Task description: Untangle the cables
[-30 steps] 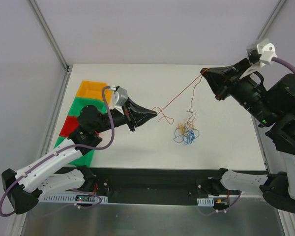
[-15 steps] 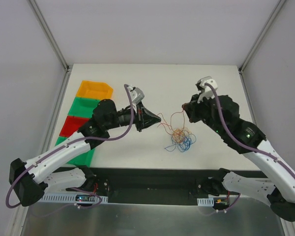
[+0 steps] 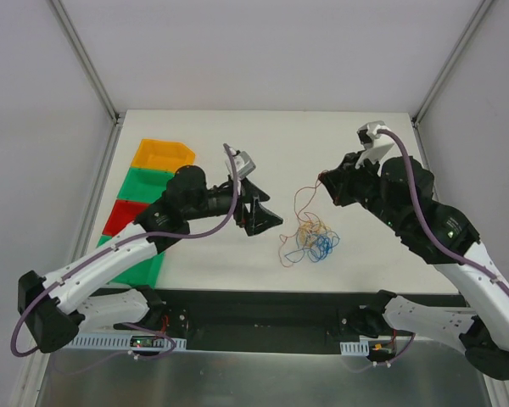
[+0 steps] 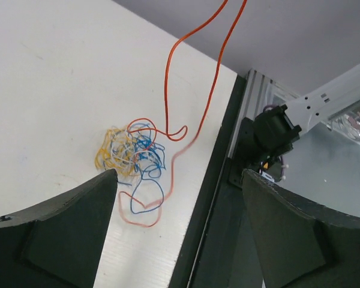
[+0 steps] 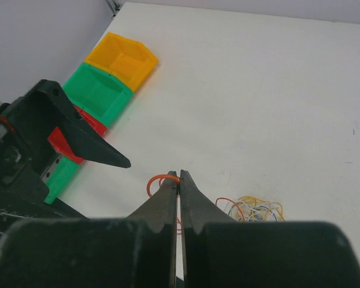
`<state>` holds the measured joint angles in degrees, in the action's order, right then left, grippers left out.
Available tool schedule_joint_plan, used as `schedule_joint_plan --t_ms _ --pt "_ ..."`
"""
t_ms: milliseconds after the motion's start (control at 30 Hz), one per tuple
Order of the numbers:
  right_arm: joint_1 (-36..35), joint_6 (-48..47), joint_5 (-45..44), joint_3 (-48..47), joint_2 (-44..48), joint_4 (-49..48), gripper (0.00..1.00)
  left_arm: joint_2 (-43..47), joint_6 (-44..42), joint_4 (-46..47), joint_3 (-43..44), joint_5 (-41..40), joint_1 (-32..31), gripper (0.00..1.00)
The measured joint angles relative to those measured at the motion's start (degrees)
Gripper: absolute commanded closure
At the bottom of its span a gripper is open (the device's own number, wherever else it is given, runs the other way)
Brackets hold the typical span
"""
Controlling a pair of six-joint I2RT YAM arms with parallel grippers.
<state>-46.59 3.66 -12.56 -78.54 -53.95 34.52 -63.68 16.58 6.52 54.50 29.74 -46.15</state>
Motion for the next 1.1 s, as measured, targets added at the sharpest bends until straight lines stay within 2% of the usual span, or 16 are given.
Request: schedule_joint_plan --t_ms 100,133,267,367,533,633,733,800,867,900,967,1000,1033,1100 --pt "0.0 -0.24 0.09 -1.62 0.0 1.36 0.99 5.27 -1.64 0.2 -0.61 -3.19 0.0 0.06" --pt "0.0 -0.26 0.44 -1.62 0.0 1.81 0.99 7.06 -2.19 0.48 -1.07 -4.11 0.0 0.01" --pt "-0.17 -0.22 4.0 -1.62 -1.64 3.26 0.99 13.14 -4.59 4.63 -3.82 -4.07 0.07 0.01" --pt "-1.84 -0.15 5.53 -1.62 -4.09 3.3 0.99 11.93 -5.01 7.3 -4.07 -0.94 0.0 0.01" --pt "-6.69 0.17 7.39 -1.62 -8.9 2.82 0.99 2.62 -3.89 6.82 -2.86 1.62 0.0 0.02" --pt "-7.65 0.66 8.74 -1.49 -9.49 1.68 0.99 -0.83 -3.52 4.24 -2.86 1.73 0.0 0.13" --pt "-7.78 1.49 9.99 -1.11 -8.76 -0.37 0.99 -2.05 -3.04 3.19 -2.62 2.21 0.0 0.35" --pt "-7.78 2.19 11.06 -0.24 -7.82 -1.92 0.99 -2.54 -2.51 3.06 -1.99 2.89 0.0 0.58" --pt "-7.78 2.86 12.2 0.92 -6.84 -3.19 0.99 -2.71 -2.19 2.99 -1.49 3.17 0.0 0.94" --pt "-7.78 3.04 12.63 1.38 -6.51 -3.52 0.99 -2.71 -2.32 2.95 -1.27 3.23 0.0 1.0" --pt "-7.78 3.32 13.03 2.36 -6.03 -4.11 0.93 -2.71 -2.56 2.8 -0.9 3.23 0.0 1.0" --pt "-7.8 3.43 12.81 2.78 -5.86 -4.17 0.86 -2.71 -2.64 2.64 -0.76 3.13 0.0 1.0" --pt "-7.82 3.56 12.44 3.15 -5.73 -4.26 0.71 -2.64 -2.64 2.51 -0.72 2.91 0.0 1.0" --pt "-7.85 4.11 11.15 4.76 -4.85 -4.26 0.5 -2.38 -2.69 2.1 -0.72 2.38 0.0 1.0"
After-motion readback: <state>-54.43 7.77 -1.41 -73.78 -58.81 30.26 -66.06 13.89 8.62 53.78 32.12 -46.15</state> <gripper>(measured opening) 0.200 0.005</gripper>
